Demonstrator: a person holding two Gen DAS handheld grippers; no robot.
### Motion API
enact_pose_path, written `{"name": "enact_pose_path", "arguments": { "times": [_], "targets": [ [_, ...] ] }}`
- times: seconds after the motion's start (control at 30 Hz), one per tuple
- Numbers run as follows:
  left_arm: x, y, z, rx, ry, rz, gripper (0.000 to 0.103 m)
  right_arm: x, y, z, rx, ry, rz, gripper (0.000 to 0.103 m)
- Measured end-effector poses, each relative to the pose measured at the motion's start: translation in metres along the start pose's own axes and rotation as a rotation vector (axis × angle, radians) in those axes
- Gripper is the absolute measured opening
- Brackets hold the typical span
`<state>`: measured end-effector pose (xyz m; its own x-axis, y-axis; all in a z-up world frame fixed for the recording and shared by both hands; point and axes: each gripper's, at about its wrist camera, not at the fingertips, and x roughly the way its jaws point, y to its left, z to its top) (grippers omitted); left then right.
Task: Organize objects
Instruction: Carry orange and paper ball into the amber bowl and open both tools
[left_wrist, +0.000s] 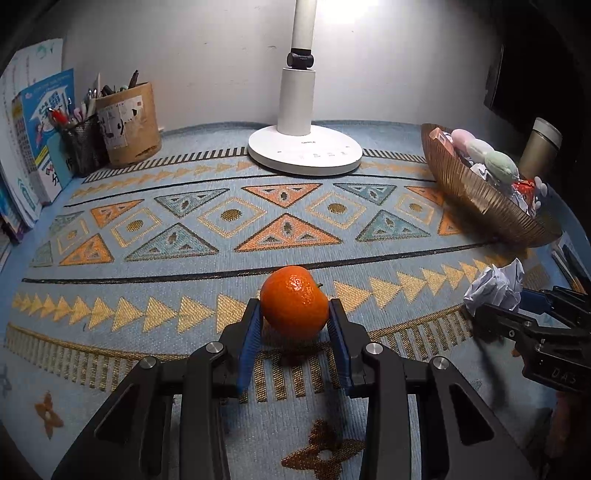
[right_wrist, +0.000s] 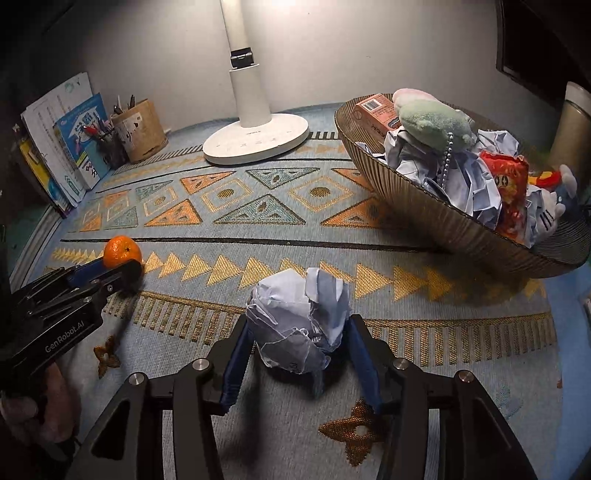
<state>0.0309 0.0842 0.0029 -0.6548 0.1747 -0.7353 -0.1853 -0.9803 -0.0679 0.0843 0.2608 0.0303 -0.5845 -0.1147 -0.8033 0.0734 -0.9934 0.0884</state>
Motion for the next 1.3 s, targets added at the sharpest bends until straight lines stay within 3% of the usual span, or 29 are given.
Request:
{"name": "enact_pose_path", "arguments": {
  "times": [0.27, 0.3, 0.33, 0.47, 0.6, 0.77, 0.93, 1.1, 1.2, 1.3],
  "targets": [
    [0.001, 0.0, 0.0, 0.001, 0.008, -0.001, 0.032, 0.001, -0.002, 0.001, 0.055, -0.006, 0.023, 0.057],
    [0.001, 0.0, 0.0, 0.002, 0.007, -0.002, 0.032, 0.001, -0.002, 0.001, 0.054, -0.01, 0.023, 0.054],
    [0.001, -0.001, -0.001, 0.001, 0.008, -0.003, 0.032, 0.001, -0.002, 0.001, 0.049, -0.008, 0.022, 0.043],
    [-0.002, -0.003, -0.001, 0.011, -0.011, -0.002, 0.032, -0.011, 0.0, 0.001, 0.041, -0.027, 0.048, 0.042],
    [-0.009, -0.013, 0.007, 0.011, -0.011, -0.049, 0.032, -0.05, -0.007, 0.01, 0.053, -0.101, 0.084, 0.042],
    [-0.034, -0.052, 0.049, 0.081, -0.102, -0.134, 0.032, -0.108, -0.043, 0.04, 0.104, -0.243, 0.008, 0.042],
    [-0.036, -0.102, 0.099, 0.161, -0.146, -0.21, 0.032, -0.134, -0.099, 0.07, 0.208, -0.319, -0.117, 0.042],
    [-0.015, -0.153, 0.149, 0.192, -0.164, -0.302, 0.032, -0.126, -0.156, 0.09, 0.317, -0.29, -0.141, 0.042],
    [0.007, -0.179, 0.17, 0.185, -0.134, -0.358, 0.032, -0.112, -0.175, 0.089, 0.346, -0.255, -0.126, 0.042],
    [0.025, -0.203, 0.178, 0.204, -0.122, -0.366, 0.033, -0.097, -0.183, 0.084, 0.351, -0.229, -0.138, 0.042]
  ]
}}
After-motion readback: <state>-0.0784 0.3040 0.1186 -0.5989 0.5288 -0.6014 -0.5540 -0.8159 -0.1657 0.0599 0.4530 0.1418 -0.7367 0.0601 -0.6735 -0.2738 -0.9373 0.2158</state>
